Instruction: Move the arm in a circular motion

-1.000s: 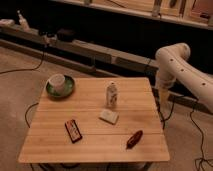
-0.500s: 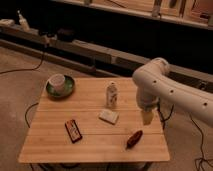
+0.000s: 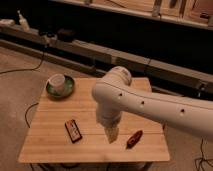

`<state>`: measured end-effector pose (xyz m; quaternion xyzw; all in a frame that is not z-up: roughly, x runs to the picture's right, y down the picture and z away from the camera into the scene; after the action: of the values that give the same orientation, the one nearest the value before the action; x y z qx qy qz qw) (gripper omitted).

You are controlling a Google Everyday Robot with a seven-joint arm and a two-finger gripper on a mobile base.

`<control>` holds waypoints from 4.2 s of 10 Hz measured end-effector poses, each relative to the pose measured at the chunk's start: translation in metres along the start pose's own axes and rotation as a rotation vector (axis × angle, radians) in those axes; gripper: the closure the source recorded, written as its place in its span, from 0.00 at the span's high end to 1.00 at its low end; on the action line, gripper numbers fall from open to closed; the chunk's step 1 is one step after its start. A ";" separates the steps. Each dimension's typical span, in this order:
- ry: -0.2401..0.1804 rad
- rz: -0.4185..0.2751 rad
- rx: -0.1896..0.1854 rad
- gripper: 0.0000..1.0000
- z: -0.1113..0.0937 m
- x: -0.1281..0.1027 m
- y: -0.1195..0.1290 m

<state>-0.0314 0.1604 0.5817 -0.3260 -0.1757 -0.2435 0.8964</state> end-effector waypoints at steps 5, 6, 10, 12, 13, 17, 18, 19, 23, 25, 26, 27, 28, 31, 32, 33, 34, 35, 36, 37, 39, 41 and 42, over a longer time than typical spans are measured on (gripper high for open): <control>-0.119 -0.181 0.119 0.65 -0.021 0.037 -0.111; -0.085 -0.122 0.118 0.65 -0.017 0.093 -0.113; 0.141 0.165 0.112 0.65 -0.017 0.315 -0.079; 0.315 0.338 0.094 0.65 -0.032 0.411 -0.030; 0.359 0.378 0.090 0.65 -0.035 0.429 -0.016; 0.492 0.524 0.091 0.65 -0.037 0.434 0.041; 0.479 0.525 0.095 0.65 -0.032 0.401 0.046; 0.438 0.500 0.093 0.65 -0.023 0.339 0.051; 0.263 0.374 0.008 0.65 0.001 0.136 0.076; 0.185 0.318 -0.039 0.65 0.004 0.055 0.087; 0.151 0.293 -0.051 0.65 0.003 0.029 0.083; 0.119 0.272 -0.057 0.65 0.001 0.012 0.075; 0.087 0.255 -0.052 0.65 -0.003 0.002 0.060; 0.053 0.222 0.020 0.65 -0.012 0.046 -0.020; 0.077 0.227 0.056 0.65 -0.011 0.094 -0.052; 0.105 0.229 0.083 0.65 -0.009 0.137 -0.072; 0.149 0.232 0.114 0.65 -0.009 0.196 -0.086; 0.205 0.241 0.146 0.65 -0.012 0.268 -0.092; 0.241 0.263 0.168 0.65 -0.014 0.320 -0.089; 0.271 0.292 0.188 0.65 -0.017 0.366 -0.082; 0.324 0.394 0.229 0.65 -0.027 0.447 -0.052; 0.353 0.477 0.252 0.65 -0.035 0.484 -0.019; 0.362 0.526 0.263 0.65 -0.038 0.493 -0.001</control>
<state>0.3778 -0.0243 0.7879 -0.1931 0.0464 -0.0334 0.9795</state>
